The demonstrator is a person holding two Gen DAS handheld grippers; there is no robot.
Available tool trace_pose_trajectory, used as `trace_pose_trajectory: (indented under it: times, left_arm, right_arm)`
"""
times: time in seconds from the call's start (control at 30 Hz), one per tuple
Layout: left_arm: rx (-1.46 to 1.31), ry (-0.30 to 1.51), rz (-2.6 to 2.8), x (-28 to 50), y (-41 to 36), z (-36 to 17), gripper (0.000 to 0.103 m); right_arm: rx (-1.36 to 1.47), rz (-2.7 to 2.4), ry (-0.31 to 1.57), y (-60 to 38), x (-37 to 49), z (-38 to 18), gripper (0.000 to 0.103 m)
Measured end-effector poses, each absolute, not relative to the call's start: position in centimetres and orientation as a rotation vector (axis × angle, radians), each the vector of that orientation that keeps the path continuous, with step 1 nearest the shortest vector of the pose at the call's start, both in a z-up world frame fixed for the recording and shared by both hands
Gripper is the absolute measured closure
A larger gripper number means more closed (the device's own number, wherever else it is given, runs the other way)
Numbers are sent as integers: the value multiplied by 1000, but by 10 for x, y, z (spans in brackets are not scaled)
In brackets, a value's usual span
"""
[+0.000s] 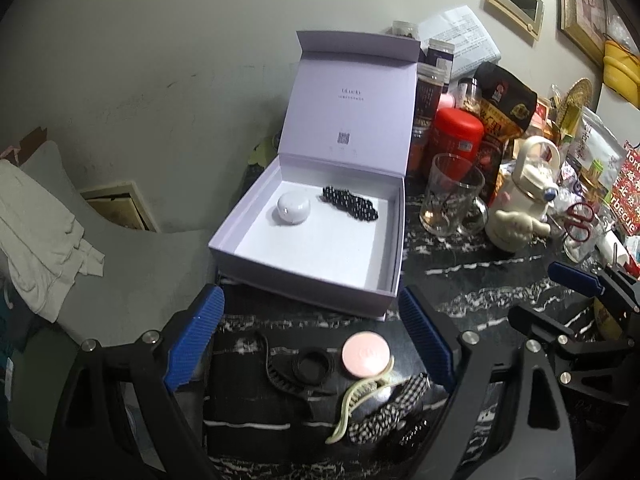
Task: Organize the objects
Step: 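Withdraw both tools from the box back toward the remaining hair accessories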
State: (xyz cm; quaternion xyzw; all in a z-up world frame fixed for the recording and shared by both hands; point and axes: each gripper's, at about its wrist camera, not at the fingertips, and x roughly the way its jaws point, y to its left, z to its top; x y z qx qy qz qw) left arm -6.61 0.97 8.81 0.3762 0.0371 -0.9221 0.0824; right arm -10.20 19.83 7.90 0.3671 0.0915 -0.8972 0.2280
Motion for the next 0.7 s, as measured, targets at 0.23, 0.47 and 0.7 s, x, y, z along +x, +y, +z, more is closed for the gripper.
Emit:
trace_pose_trajectory:
  times: [0.23, 0.47, 0.7]
  left_arm:
    - [1188, 146, -2727, -48, 5, 60, 14]
    - [1222, 169, -2712, -33, 1, 38, 14]
    - [1270, 267, -2754, -18, 0, 21, 14]
  right_arm:
    - [1030, -2427, 253, 195, -85, 58, 31]
    - [1055, -2378, 256, 188, -73, 40, 31]
    - [1089, -2326, 238, 182, -62, 19, 31]
